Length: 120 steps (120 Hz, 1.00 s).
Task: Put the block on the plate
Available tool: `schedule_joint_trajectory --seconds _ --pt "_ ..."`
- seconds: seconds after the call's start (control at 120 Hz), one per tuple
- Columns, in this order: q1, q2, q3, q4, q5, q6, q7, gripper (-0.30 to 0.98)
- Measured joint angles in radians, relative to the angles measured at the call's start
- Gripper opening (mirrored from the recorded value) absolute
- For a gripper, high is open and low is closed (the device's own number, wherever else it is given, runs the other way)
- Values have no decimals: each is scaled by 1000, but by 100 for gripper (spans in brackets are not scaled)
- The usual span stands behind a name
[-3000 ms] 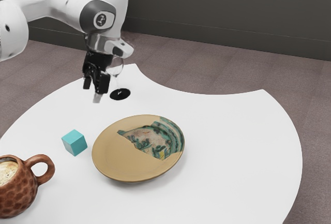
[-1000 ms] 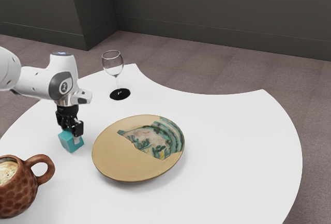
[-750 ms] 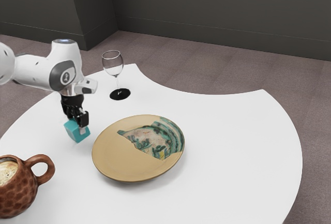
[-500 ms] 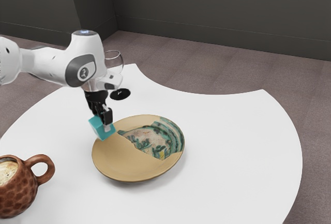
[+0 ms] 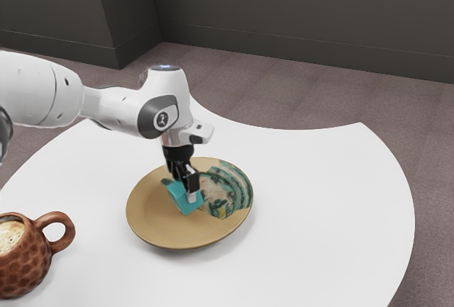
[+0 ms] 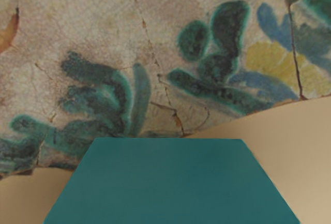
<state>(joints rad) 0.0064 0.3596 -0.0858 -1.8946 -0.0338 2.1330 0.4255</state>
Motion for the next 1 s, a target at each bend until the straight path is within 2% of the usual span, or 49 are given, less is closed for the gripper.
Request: schedule_joint_trajectory --seconds 0.067,0.2,0.392,0.625,0.833,1.0 --pt "1 23 1 13 -1 2 0 39" --pt "2 22 -1 23 2 -2 4 52" --pt "2 -100 -22 20 7 -46 10 62" --pt "-26 -183 -22 104 31 -187 11 66" --pt "-45 -198 -24 221 66 -306 11 68" --pt "-50 -199 -26 242 81 -361 12 68"
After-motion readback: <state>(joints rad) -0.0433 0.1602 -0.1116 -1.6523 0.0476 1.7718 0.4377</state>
